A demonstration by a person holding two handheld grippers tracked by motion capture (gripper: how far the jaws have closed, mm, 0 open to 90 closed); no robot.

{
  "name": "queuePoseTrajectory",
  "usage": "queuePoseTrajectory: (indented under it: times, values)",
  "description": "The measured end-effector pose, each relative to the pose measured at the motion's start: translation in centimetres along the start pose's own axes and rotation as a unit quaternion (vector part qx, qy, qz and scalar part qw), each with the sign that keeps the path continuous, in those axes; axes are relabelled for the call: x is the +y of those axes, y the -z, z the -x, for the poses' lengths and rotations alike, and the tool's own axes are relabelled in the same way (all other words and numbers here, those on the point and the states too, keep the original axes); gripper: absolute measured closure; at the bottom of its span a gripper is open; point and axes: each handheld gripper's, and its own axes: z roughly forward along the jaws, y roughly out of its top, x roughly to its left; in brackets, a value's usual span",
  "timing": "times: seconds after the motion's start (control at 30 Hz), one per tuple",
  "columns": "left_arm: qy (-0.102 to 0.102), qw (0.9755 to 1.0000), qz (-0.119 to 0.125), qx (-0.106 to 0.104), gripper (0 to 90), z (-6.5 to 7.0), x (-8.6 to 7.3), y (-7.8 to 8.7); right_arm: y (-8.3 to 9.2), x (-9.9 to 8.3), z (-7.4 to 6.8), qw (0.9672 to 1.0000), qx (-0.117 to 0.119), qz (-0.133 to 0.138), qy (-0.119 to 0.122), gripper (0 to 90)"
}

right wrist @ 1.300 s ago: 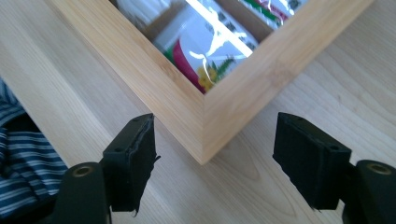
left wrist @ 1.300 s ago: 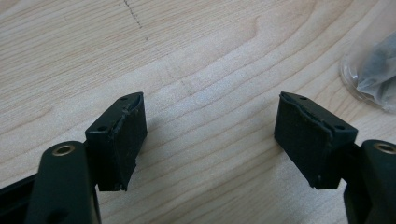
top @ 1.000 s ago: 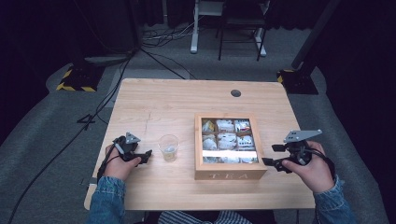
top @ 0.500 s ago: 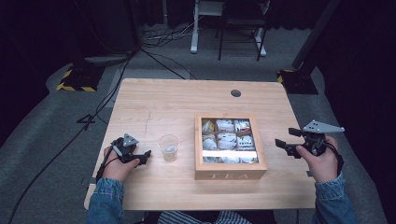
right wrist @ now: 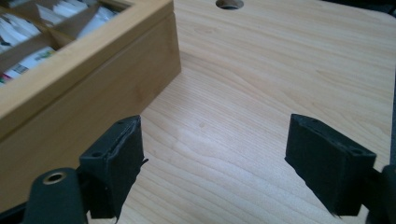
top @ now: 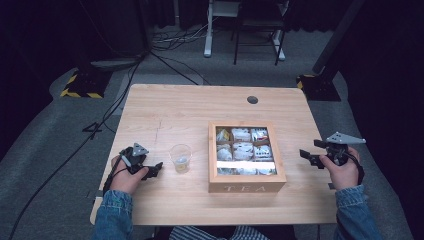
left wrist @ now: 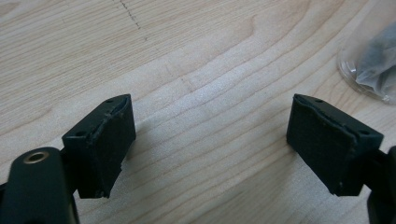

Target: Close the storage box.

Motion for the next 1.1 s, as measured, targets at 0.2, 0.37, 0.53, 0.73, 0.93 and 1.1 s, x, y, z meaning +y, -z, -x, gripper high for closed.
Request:
queuePoseTrajectory:
  times: [0.2,0.37,0.53,0.73,0.93,1.1]
  values:
    - [-0.001,1.0000,-0.002,-0.002,14.9,0.0,0.0,0.0,-1.1,-1.2,0.7,1.0000,0.001,-0.006,0.004,19.3]
    - [-0.005,1.0000,-0.002,-0.002,14.8,-0.2,0.1,0.0,-2.0,-2.2,1.1,0.9999,0.002,-0.016,0.006,18.7]
    - [-0.003,1.0000,-0.001,-0.002,14.6,-0.2,0.1,-0.1,-2.8,-3.0,1.2,0.9995,0.005,-0.028,0.010,18.0]
    - [-0.003,1.0000,-0.001,-0.002,14.4,-0.2,0.1,-0.1,-3.7,-3.7,1.0,0.9985,0.003,-0.052,0.017,18.0]
    - [-0.003,1.0000,0.000,-0.002,14.4,-0.2,0.1,-0.1,-4.1,-3.9,0.8,0.9965,0.004,-0.081,0.020,16.2]
    - [-0.002,1.0000,0.000,-0.002,14.3,-0.2,0.1,-0.1,-4.1,-3.9,0.7,0.9964,-0.001,-0.082,0.018,14.6]
